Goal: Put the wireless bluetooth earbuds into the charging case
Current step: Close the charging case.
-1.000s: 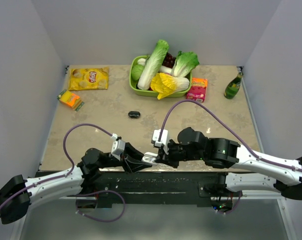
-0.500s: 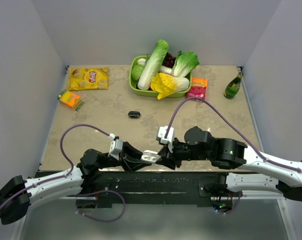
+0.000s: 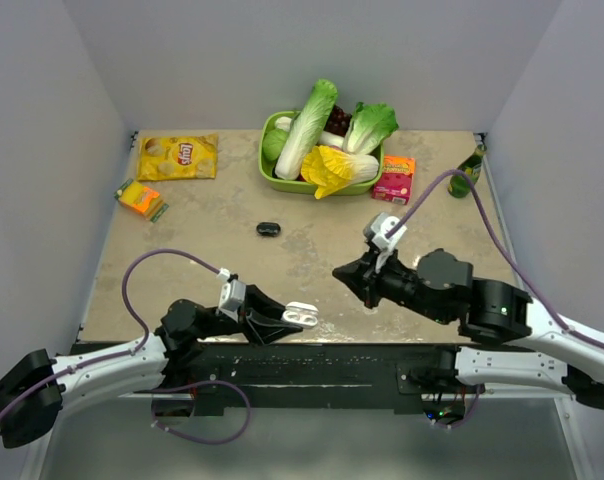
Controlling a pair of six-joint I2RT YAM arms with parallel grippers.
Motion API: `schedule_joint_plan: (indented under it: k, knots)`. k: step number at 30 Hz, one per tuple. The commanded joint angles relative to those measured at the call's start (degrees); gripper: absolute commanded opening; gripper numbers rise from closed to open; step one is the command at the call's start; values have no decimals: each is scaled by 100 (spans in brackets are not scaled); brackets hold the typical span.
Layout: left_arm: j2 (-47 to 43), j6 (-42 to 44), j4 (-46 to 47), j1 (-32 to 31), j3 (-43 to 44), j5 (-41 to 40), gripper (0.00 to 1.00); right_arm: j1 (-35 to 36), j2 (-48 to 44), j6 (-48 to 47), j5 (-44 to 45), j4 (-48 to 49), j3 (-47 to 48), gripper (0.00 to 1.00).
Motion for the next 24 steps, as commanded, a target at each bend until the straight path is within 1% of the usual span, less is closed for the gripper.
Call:
schedule_joint_plan:
  k: [1, 3, 10, 16, 24]
  knots:
    - [86, -33, 598, -37, 10, 0, 0, -9, 602, 374, 467, 84, -3, 1]
    - [122, -15, 598, -55, 54, 27, 0, -9, 830, 383, 327, 111, -12, 1]
    - [113, 3, 607, -125, 37, 27, 0, -9, 1182, 374, -130, 339, -126, 0]
    - [95, 20, 634, -134, 10, -26, 0, -9, 1507, 252, -517, 252, -65, 0]
    - [95, 55, 634, -143, 19, -148, 0, 0, 1543, 137, -1132, 392, -153, 0]
